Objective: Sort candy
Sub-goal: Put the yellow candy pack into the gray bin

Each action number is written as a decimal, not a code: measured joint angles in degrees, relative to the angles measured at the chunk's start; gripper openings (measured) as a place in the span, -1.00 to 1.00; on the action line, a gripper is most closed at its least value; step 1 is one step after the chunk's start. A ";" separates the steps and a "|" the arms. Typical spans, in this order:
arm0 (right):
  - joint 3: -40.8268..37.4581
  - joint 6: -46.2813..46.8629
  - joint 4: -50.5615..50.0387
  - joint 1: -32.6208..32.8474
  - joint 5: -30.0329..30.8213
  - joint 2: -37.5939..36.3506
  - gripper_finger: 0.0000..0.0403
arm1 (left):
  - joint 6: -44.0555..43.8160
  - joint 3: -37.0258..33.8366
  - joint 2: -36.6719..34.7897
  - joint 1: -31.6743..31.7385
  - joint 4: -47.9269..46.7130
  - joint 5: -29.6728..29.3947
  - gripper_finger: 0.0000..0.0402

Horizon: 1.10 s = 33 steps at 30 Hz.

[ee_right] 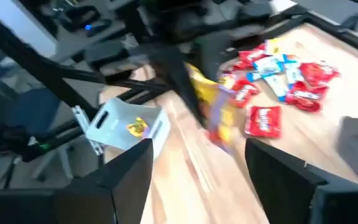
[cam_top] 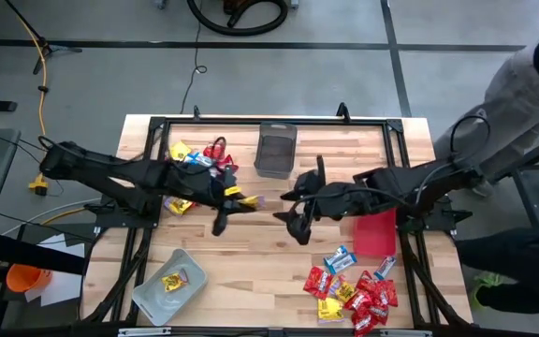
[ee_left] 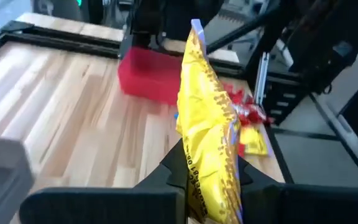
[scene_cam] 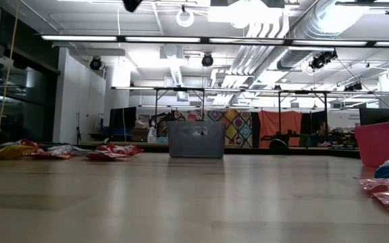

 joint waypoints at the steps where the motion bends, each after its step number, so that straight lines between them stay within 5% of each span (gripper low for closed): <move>1: 0.59 -0.20 -1.29 -0.04 0.12 -0.02 0.26 | -1.02 0.01 -1.74 -0.04 -3.73 -0.02 -0.90; 7: 1.13 -9.69 -1.32 0.02 0.70 0.03 0.27 | -10.15 0.06 -9.27 -6.47 -19.04 0.32 -0.92; 14: 1.15 -13.31 -0.06 -1.20 4.08 0.07 0.27 | -31.24 0.06 -10.81 -23.80 -25.39 1.32 -0.92; 24: 1.15 -12.55 -3.57 -1.51 4.09 0.09 0.27 | -56.34 0.04 1.94 -47.61 -32.19 -0.61 -0.93; 33: 1.15 -11.21 -5.86 -1.51 4.10 0.09 0.27 | -56.31 0.04 13.87 -49.70 -32.41 -2.23 -0.76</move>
